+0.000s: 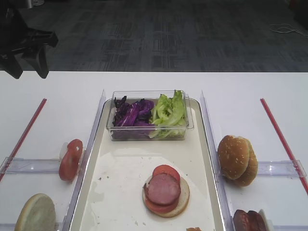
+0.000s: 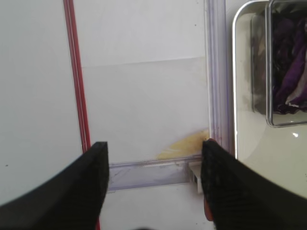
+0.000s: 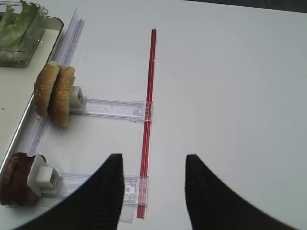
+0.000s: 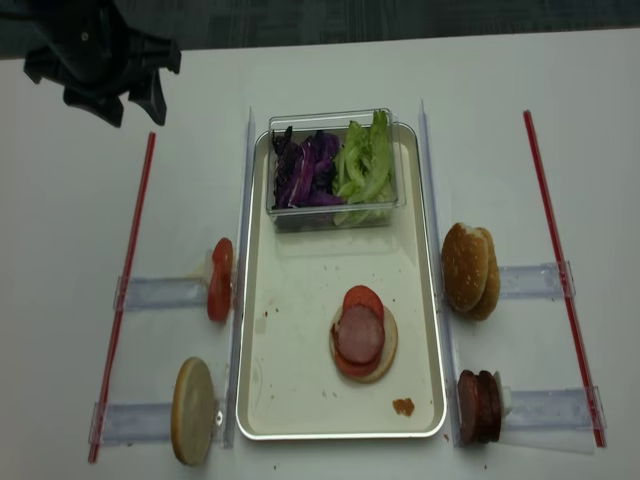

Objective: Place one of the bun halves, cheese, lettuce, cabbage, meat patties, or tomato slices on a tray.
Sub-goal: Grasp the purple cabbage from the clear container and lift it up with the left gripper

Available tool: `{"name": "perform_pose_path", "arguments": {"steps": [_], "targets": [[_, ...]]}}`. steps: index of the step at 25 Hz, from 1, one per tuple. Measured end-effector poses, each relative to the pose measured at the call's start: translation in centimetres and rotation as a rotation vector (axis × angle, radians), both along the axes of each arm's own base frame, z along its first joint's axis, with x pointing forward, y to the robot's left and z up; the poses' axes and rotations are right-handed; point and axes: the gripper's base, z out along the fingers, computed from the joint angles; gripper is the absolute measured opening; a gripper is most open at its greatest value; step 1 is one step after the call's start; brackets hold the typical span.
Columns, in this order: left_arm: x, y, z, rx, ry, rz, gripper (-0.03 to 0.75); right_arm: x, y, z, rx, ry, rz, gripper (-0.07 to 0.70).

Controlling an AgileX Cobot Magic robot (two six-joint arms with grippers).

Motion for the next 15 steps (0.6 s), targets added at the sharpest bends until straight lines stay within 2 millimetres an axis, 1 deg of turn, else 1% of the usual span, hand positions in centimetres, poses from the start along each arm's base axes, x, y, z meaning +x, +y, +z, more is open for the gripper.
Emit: {"name": "perform_pose_path", "arguments": {"steps": [3,6,15], "targets": [[0.0,-0.1,0.0,-0.006,0.001,-0.001,0.403,0.0,0.0,0.0,0.000,0.000,0.000,0.328],[-0.1,-0.8,0.0,-0.016,0.002,-0.015,0.403,0.0,0.0,0.0,0.000,0.000,0.000,0.328],[-0.7,-5.1,0.1,-0.038,-0.011,-0.089,0.403,0.0,0.0,0.0,0.002,0.000,-0.001,0.328]]}}
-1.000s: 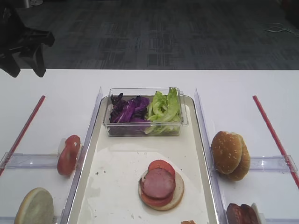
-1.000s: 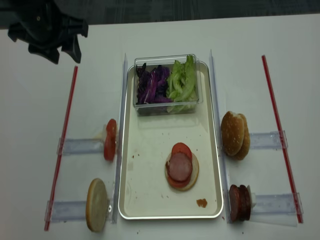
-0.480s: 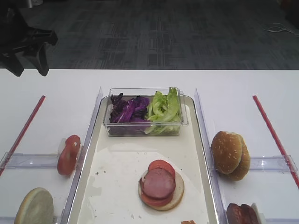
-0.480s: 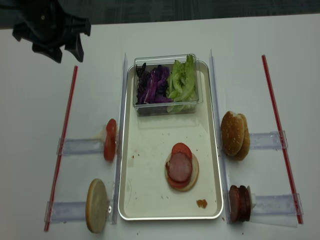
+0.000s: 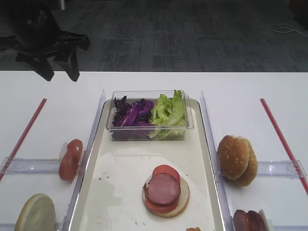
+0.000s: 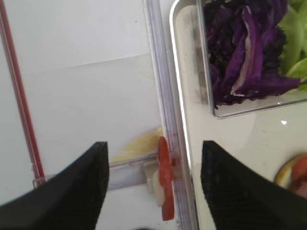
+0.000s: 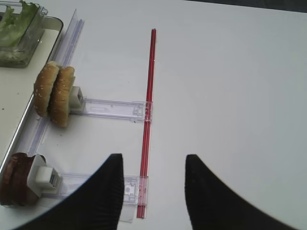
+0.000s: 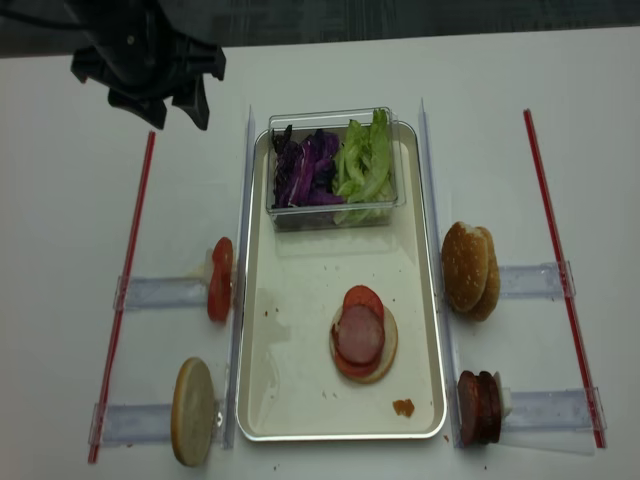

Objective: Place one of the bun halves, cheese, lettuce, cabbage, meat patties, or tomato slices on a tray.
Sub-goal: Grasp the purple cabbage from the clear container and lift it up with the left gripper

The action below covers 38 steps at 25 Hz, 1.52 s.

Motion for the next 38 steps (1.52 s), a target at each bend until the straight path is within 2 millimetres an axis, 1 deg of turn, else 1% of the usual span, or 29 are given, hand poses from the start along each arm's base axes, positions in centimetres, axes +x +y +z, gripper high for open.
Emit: {"name": "perform_pose_path", "arguments": {"steps": [11,17,19,24,29,32,38], "targets": [[-0.7,-4.8,0.2,-0.041,-0.075,-0.061,0.403,0.0,0.0,0.0,0.000,0.000,0.000,0.328],[-0.6,-6.2,0.2,-0.096,-0.094,-0.059,0.406,0.0,0.0,0.0,0.000,0.000,0.000,0.328],[-0.4,-6.9,-0.3,-0.111,-0.081,-0.067,0.406,0.0,0.0,0.0,0.000,0.000,0.000,0.328],[0.2,-9.0,-2.2,-0.102,-0.042,-0.108,0.406,0.0,0.0,0.0,0.000,0.000,0.000,0.328],[1.1,-11.0,-3.4,-0.103,-0.034,-0.139,0.407,0.0,0.0,0.0,0.000,0.000,0.000,0.328],[1.7,-11.4,-4.2,-0.099,-0.025,-0.143,0.407,0.0,0.0,0.0,0.000,0.000,0.000,0.328],[2.4,-11.7,-5.6,-0.081,-0.005,-0.143,0.407,0.0,0.0,0.0,0.000,0.000,0.000,0.328]]}}
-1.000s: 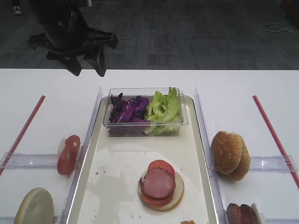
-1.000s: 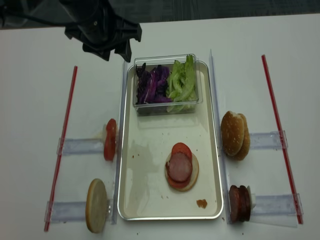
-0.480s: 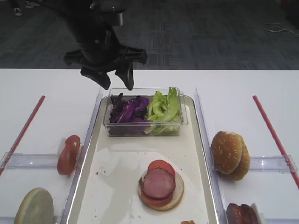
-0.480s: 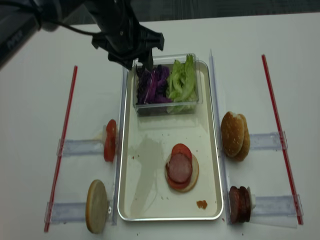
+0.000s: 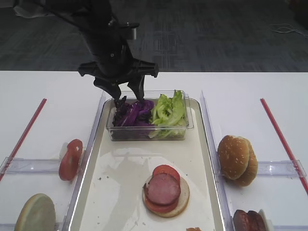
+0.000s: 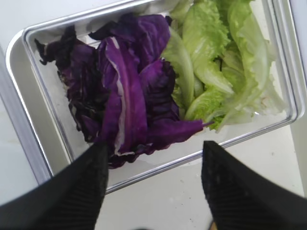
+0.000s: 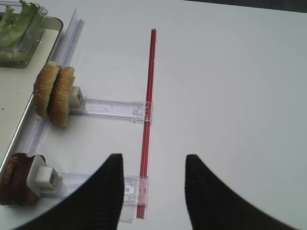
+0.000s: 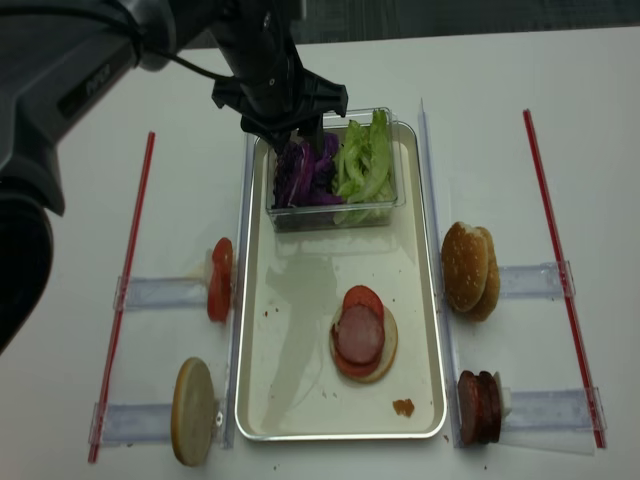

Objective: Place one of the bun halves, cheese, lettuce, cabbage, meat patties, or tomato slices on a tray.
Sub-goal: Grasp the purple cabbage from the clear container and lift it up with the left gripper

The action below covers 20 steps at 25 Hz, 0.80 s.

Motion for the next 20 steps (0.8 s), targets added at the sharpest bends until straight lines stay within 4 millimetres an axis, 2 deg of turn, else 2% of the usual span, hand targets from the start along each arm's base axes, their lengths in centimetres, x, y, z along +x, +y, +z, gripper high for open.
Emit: {"name": "perform_pose_path", "arguments": {"steps": [9,20], "targets": [[1.3,-0.6,-2.3,0.003,-0.004,0.002,0.406,0.0,0.0,0.0,0.000,0.000,0.000,0.328],[2.5,-1.0,-6.5,0.053,0.034,-0.007,0.389,0.0,0.0,0.0,0.000,0.000,0.000,0.328]]}}
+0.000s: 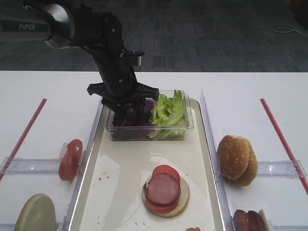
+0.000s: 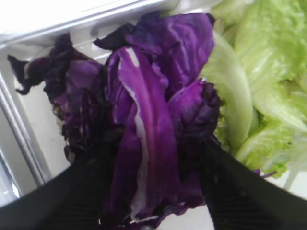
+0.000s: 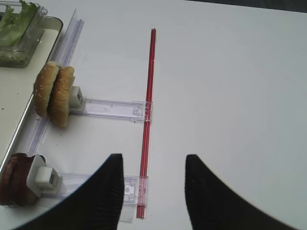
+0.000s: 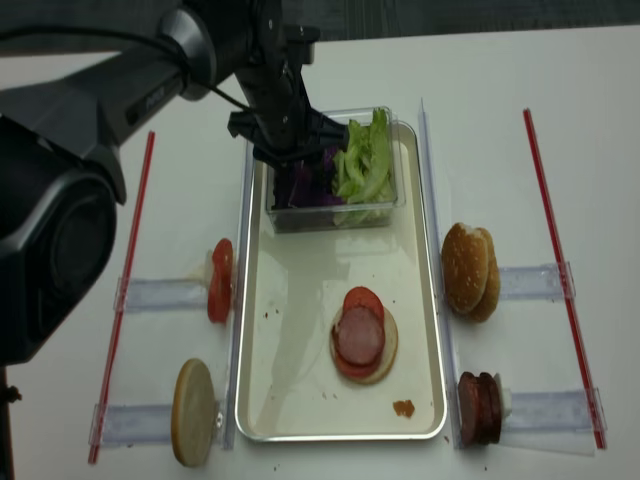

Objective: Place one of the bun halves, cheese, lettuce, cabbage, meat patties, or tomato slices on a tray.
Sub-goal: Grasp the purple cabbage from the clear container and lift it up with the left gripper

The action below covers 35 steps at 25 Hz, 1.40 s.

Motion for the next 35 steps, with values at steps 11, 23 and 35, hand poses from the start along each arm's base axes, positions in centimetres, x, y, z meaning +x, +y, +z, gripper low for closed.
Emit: {"name": "perform_pose_path", "arguments": {"steps": [11,23,35], "targets": [[0.3,-0.1,-1.3,0.013,0.013,-0.021,0.299,0.0,0.0,0.0,0.000,0.000,0.000,0.328],[0.3,-0.1,-1.2,0.016,0.015,-0.026,0.075,0.0,0.0,0.0,-0.007,0.000,0.003,0.328],[0.3,0.0,-0.6,0.044,0.025,-0.039,0.036,0.0,0.0,0.0,-0.006,0.000,0.002,0.328]]}}
